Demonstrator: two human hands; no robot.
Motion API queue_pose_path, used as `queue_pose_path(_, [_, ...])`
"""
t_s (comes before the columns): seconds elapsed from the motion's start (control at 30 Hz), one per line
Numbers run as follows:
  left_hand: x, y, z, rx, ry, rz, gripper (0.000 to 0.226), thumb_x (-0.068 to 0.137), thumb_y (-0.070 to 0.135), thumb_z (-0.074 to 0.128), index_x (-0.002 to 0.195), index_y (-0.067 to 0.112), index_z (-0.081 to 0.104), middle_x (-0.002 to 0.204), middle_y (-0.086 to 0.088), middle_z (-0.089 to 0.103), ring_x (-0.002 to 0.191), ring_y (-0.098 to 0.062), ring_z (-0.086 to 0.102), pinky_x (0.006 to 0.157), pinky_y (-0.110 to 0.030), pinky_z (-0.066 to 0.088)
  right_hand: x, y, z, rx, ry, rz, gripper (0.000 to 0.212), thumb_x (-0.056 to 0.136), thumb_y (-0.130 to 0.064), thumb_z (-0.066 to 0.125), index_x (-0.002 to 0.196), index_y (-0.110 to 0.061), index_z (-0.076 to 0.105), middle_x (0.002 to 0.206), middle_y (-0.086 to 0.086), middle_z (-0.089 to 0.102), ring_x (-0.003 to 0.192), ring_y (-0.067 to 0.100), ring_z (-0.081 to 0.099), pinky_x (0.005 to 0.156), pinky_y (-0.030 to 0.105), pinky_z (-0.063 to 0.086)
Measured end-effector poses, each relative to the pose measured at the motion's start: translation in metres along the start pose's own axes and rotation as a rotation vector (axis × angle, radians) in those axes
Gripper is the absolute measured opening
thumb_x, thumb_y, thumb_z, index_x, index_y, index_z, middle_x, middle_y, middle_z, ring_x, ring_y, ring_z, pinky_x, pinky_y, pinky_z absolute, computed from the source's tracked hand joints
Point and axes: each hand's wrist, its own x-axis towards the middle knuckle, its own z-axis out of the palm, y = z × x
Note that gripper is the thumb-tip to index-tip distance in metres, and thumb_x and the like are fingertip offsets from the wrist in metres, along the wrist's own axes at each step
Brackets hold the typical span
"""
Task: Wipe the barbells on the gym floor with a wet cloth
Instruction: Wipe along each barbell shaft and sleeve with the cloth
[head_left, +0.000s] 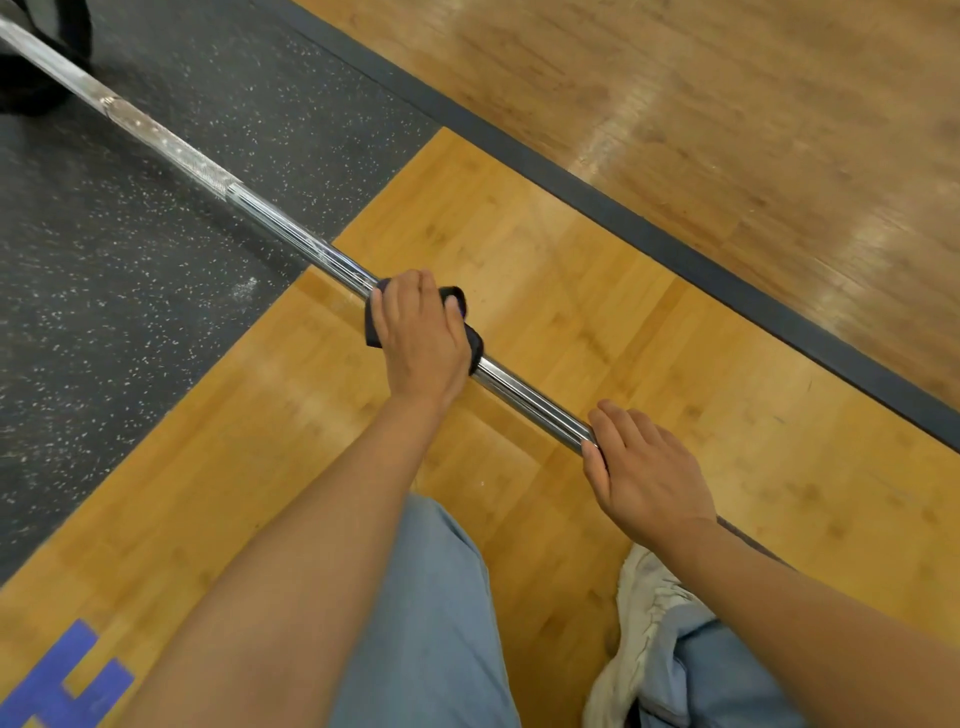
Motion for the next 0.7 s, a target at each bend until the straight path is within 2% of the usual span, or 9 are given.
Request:
queue_pose_path(0.13, [-0.044, 0.029, 0.009, -0.038, -0.023, 0.128, 0.058, 0.101, 0.031, 0.023, 0.14, -0.004, 0.046, 0.138, -0.019, 0.051, 0.133, -0.034, 0.041, 0.119, -0.045, 0.006, 0.002, 0.001, 0.0, -0.01, -0.015, 0.001, 0.066, 0.108, -0.04, 0.01, 0.117, -0.003, 0.064, 0.119, 0.015, 0.066, 0.099, 0.033, 0.066, 0.076, 0.042, 0.056])
queue_pose_path(0.27, [-0.033, 0.013, 0.004, -0.001, -0.057, 0.283, 0.057, 0.101, 0.033, 0.025, 0.14, -0.001, 0.049, 0.134, -0.017, 0.056, 0.127, -0.032, 0.048, 0.117, -0.045, 0.014, 0.001, 0.0, -0.001, -0.037, -0.001, -0.001, 0.065, 0.108, -0.04, 0.011, 0.118, -0.003, 0.063, 0.119, 0.015, 0.066, 0.1, 0.033, 0.065, 0.079, 0.043, 0.056])
queue_pose_path(0.33, [-0.012, -0.004, -0.001, 0.029, -0.019, 0.246, 0.058, 0.099, 0.035, 0.023, 0.136, 0.0, 0.052, 0.129, -0.018, 0.058, 0.123, -0.033, 0.05, 0.116, -0.044, 0.015, 0.002, 0.0, -0.003, -0.041, -0.009, -0.003, 0.064, 0.108, -0.039, 0.011, 0.12, -0.004, 0.063, 0.119, 0.015, 0.066, 0.1, 0.033, 0.065, 0.08, 0.042, 0.056])
queue_pose_path(0.43, [0.019, -0.02, -0.005, 0.099, -0.021, 0.079, 0.059, 0.097, 0.035, 0.021, 0.133, 0.001, 0.054, 0.131, -0.016, 0.055, 0.125, -0.034, 0.045, 0.119, -0.044, 0.011, 0.001, 0.002, -0.001, -0.079, -0.001, -0.024, 0.056, 0.107, -0.036, 0.019, 0.124, -0.004, 0.062, 0.122, 0.015, 0.065, 0.101, 0.033, 0.064, 0.083, 0.043, 0.055])
queue_pose_path(0.57, [0.012, -0.005, -0.007, 0.113, -0.023, 0.012, 0.056, 0.098, 0.034, 0.028, 0.132, -0.004, 0.051, 0.131, -0.018, 0.051, 0.126, -0.035, 0.041, 0.119, -0.046, 0.01, 0.001, 0.004, -0.001, -0.098, 0.002, -0.043, 0.051, 0.104, -0.034, 0.028, 0.13, -0.004, 0.059, 0.127, 0.016, 0.064, 0.103, 0.034, 0.064, 0.085, 0.046, 0.054])
queue_pose_path(0.7, [-0.035, 0.016, 0.001, 0.074, -0.096, 0.301, 0.057, 0.099, 0.035, 0.03, 0.135, -0.003, 0.05, 0.13, -0.018, 0.055, 0.124, -0.035, 0.047, 0.118, -0.05, 0.019, 0.001, 0.003, -0.001, -0.108, -0.012, -0.036, 0.053, 0.106, -0.036, 0.025, 0.133, -0.004, 0.058, 0.13, 0.017, 0.063, 0.105, 0.035, 0.064, 0.088, 0.047, 0.054])
